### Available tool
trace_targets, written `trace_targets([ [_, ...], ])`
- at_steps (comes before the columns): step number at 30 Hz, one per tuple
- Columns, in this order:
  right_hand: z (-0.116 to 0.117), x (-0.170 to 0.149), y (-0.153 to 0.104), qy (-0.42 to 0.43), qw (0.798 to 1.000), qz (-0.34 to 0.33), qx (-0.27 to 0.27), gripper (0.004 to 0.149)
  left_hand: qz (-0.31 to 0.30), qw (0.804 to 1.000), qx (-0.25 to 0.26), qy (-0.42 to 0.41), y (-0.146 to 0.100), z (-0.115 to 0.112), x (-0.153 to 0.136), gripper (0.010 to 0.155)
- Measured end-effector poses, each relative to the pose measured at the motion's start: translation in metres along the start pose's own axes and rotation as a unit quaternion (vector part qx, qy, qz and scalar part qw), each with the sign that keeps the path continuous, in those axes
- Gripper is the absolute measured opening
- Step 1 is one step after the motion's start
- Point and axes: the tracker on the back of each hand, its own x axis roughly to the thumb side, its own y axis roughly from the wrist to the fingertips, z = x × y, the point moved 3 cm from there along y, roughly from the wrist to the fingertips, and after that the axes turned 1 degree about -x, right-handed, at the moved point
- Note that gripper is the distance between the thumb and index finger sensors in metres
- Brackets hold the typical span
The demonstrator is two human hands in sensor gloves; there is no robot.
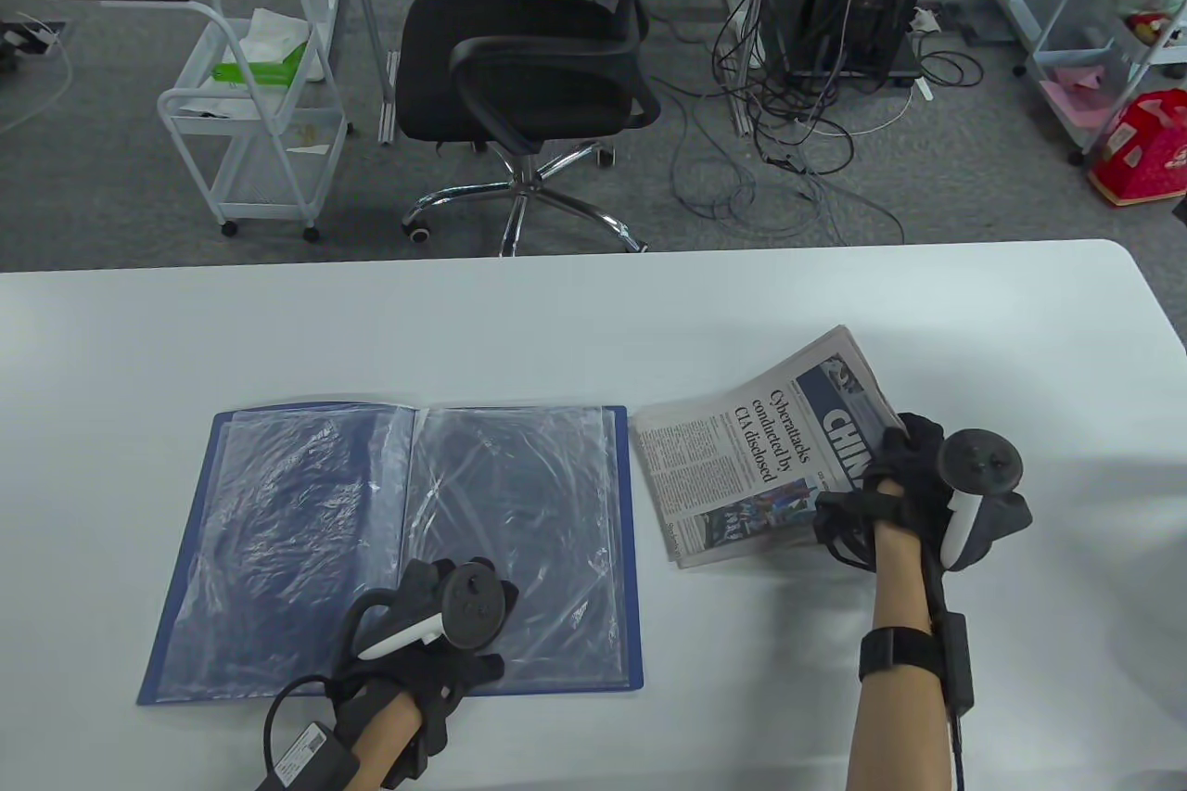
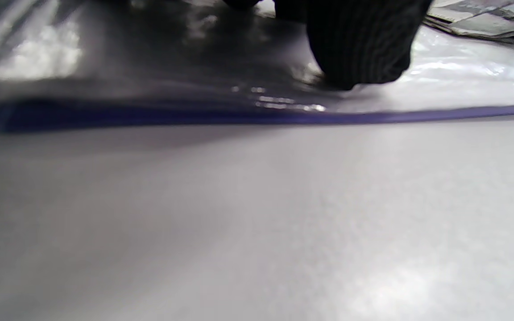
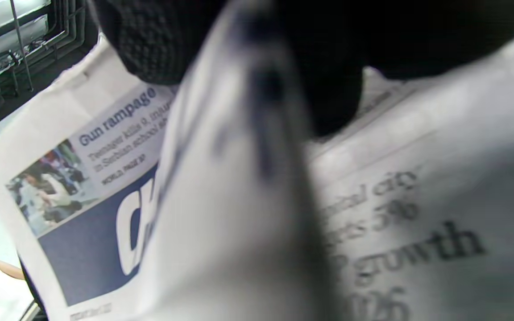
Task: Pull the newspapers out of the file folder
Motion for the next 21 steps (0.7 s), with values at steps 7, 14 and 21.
trace_targets([
  [7,0.001,0.003,-0.002,-0.100,0.993,-0.048,-0.034,0.047,0.000,1.000,0.000,0.000,0.000,0.000,0.000,0.071],
  [14,-0.004,0.025,-0.013,-0.191,0.972,-0.121,-0.071,0.061,0.000,1.000,0.000,0.000,0.000,0.000,0.000,0.071],
  [21,-0.015,0.065,-0.036,-0.160,0.966,-0.190,-0.076,0.057,0.000,1.000,0.000,0.000,0.000,0.000,0.000,0.071],
])
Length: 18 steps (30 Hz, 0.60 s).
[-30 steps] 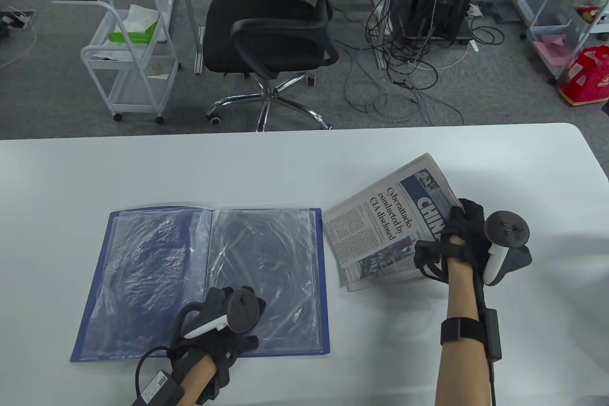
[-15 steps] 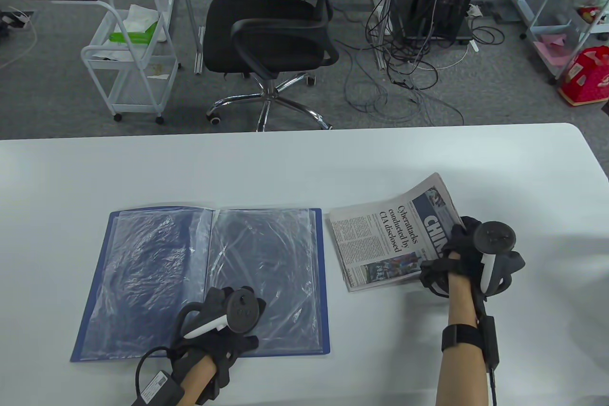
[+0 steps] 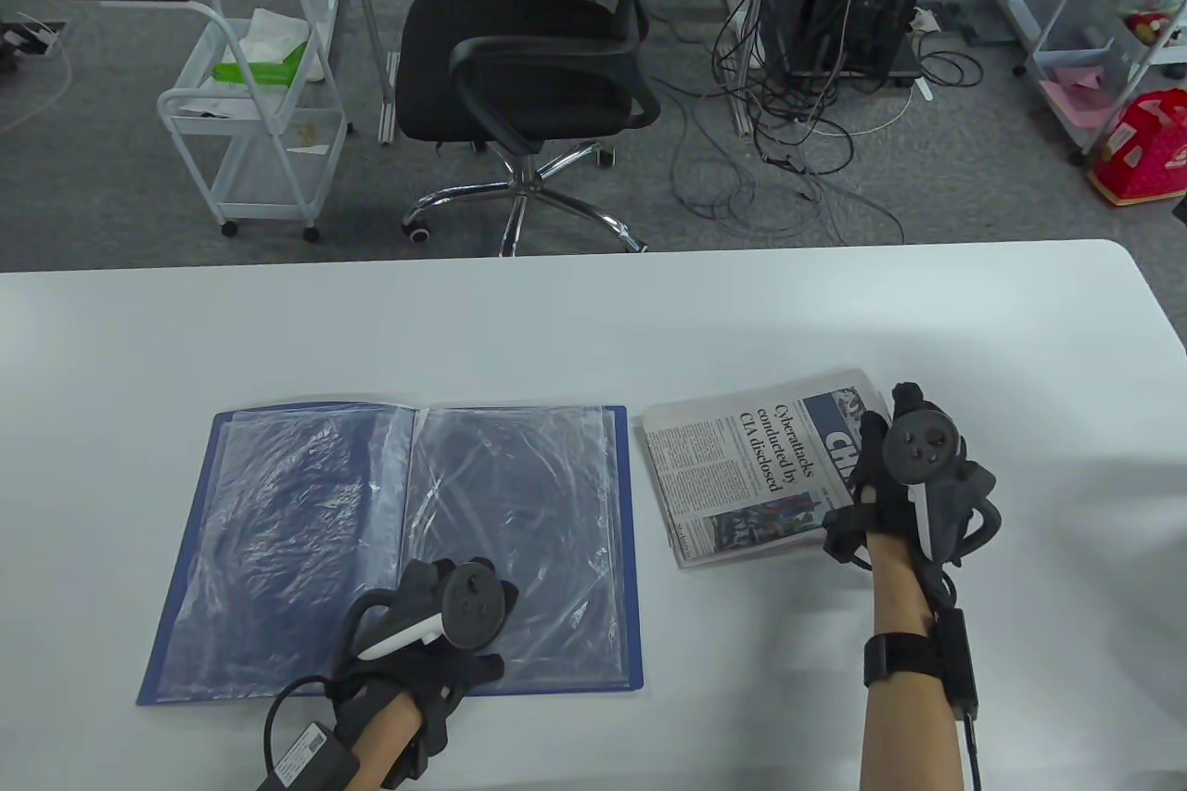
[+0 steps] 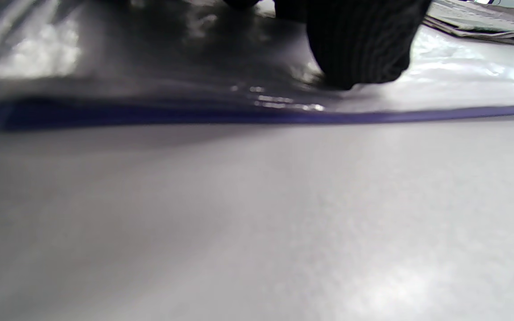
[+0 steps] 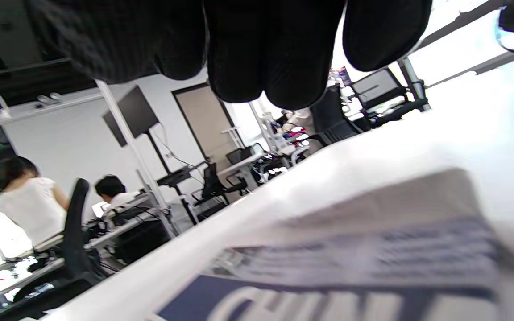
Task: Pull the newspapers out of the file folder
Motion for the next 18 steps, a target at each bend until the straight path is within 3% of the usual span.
trace_targets([
  [10,-0.032,0.058,-0.022,0.026,0.995,-0.100,-0.010,0.053,0.000,1.000,0.000,0.000,0.000,0.000,0.000,0.071],
  [18,-0.028,0.096,-0.059,0.028,0.984,-0.176,0.022,0.052,0.000,1.000,0.000,0.000,0.000,0.000,0.000,0.071],
])
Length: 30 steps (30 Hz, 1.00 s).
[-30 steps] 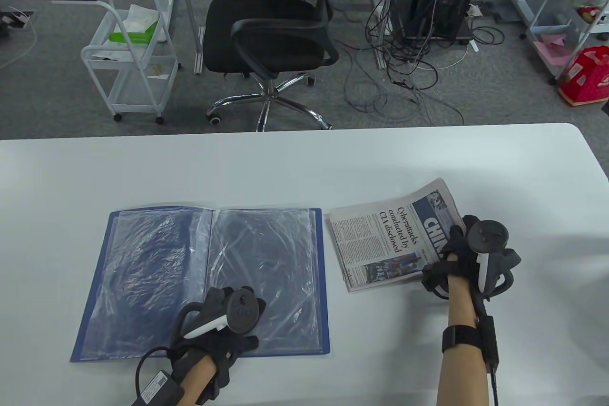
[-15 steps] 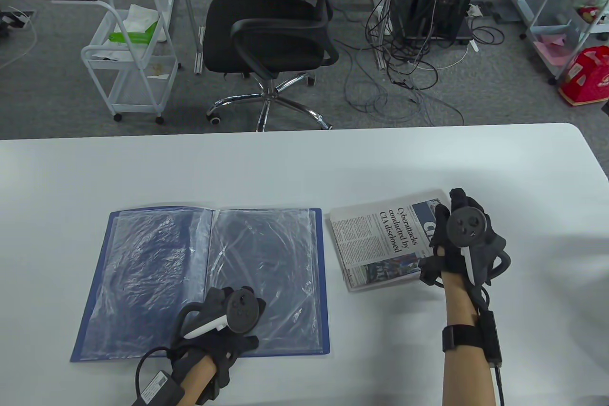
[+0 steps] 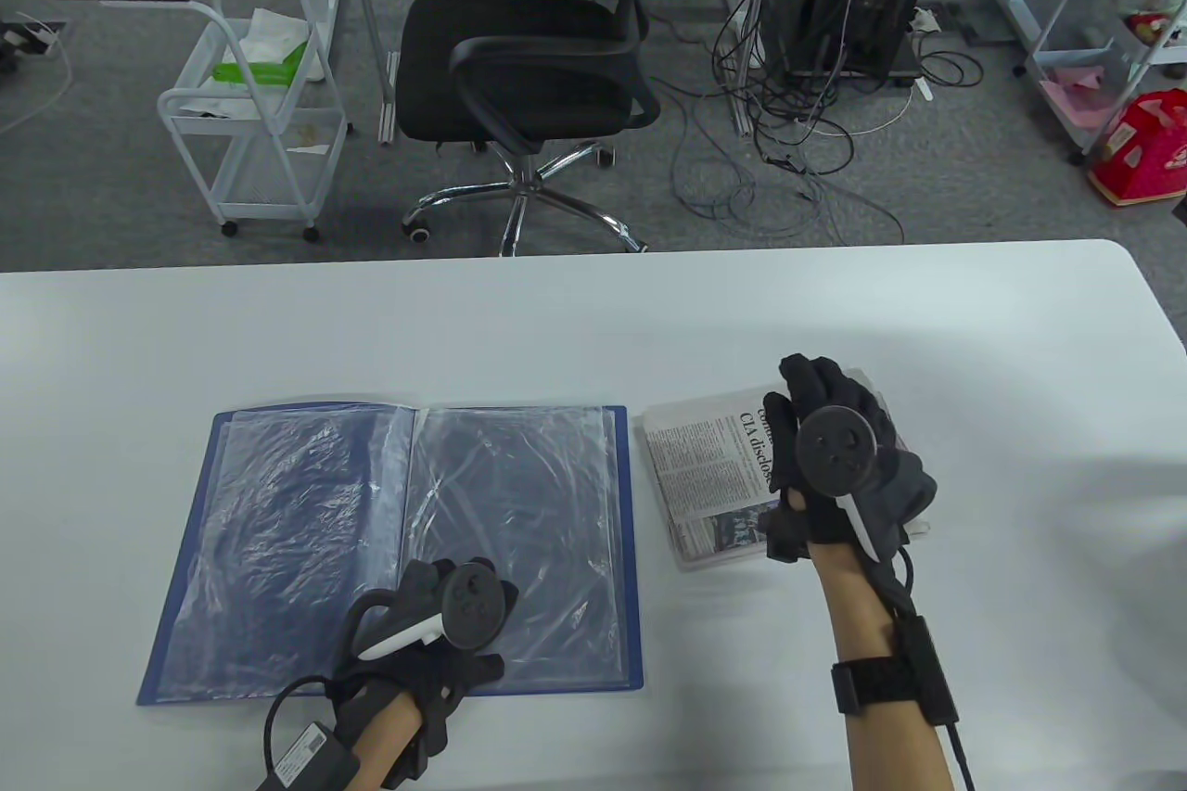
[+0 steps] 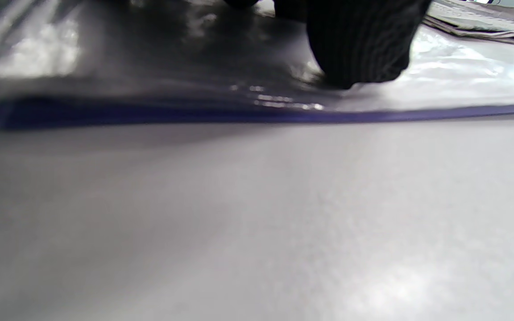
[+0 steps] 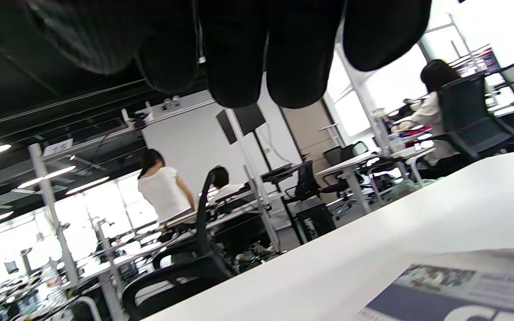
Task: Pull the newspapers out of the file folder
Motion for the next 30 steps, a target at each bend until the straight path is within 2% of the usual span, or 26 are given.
trace_targets([
  [3,0.011,0.015,-0.011,-0.002,1.000,-0.024,0.020,0.052,0.000,1.000,0.000,0.000,0.000,0.000,0.000,0.071],
  [8,0.041,0.045,-0.035,-0.006,0.994,-0.070,0.084,0.053,0.000,1.000,0.000,0.000,0.000,0.000,0.000,0.071],
  [15,0.082,0.075,-0.066,-0.031,0.978,-0.133,0.158,0.053,-0.001,1.000,0.000,-0.003,0.000,-0.001,0.000,0.072],
  [24,0.133,0.089,-0.099,-0.112,0.935,-0.179,0.283,0.057,-0.002,1.000,0.000,-0.003,0.000,-0.001,0.000,0.072],
  [27,0.146,0.090,-0.107,-0.141,0.923,-0.184,0.307,0.056,-0.002,1.000,0.001,-0.003,0.000,-0.001,0.000,0.072],
  [30,0.146,0.093,-0.108,-0.162,0.921,-0.195,0.295,0.057,-0.005,1.000,0.003,-0.003,-0.001,-0.001,0.000,0.072],
])
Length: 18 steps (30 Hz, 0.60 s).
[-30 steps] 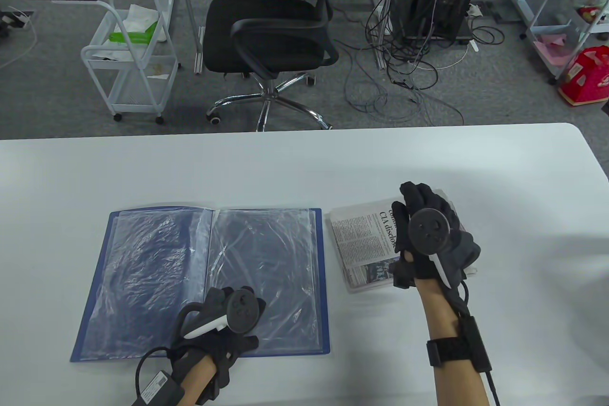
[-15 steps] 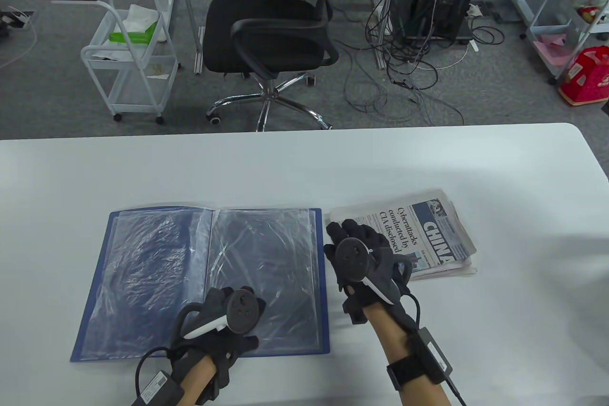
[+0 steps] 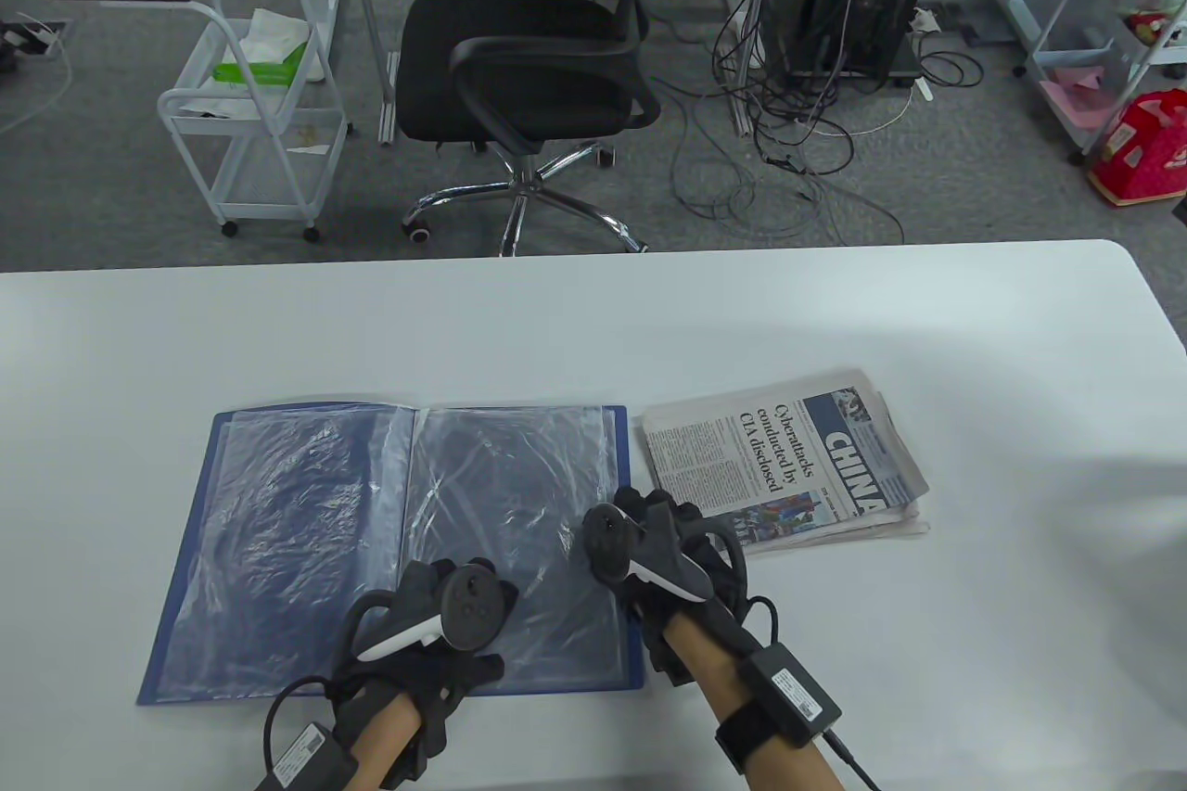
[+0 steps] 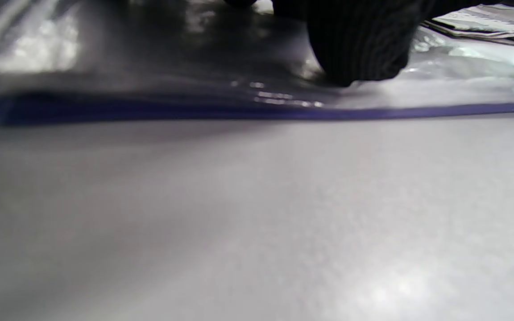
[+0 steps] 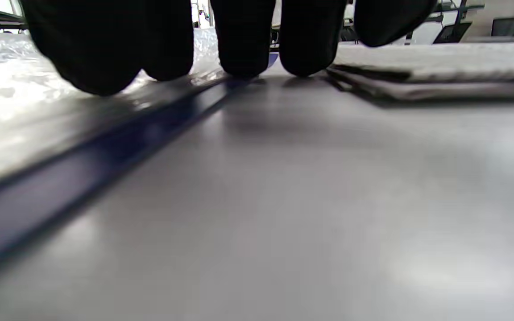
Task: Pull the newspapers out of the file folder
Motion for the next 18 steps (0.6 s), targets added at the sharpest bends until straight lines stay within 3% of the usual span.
trace_targets([
  [7,0.001,-0.001,0.000,0.012,1.000,0.008,0.006,0.057,-0.013,0.999,0.040,-0.027,-0.014,0.019,-0.001,0.070],
  [12,0.001,-0.001,0.000,0.010,1.000,0.008,0.006,0.057,-0.033,0.984,0.153,-0.090,-0.051,0.063,-0.013,0.066],
  [15,0.001,-0.002,0.000,0.012,1.000,0.009,0.008,0.057,-0.023,0.962,0.245,-0.117,-0.079,0.090,-0.034,0.065],
  [18,0.001,-0.002,0.000,0.011,1.000,0.009,0.007,0.057,0.004,0.953,0.268,-0.138,-0.093,0.099,-0.056,0.065],
])
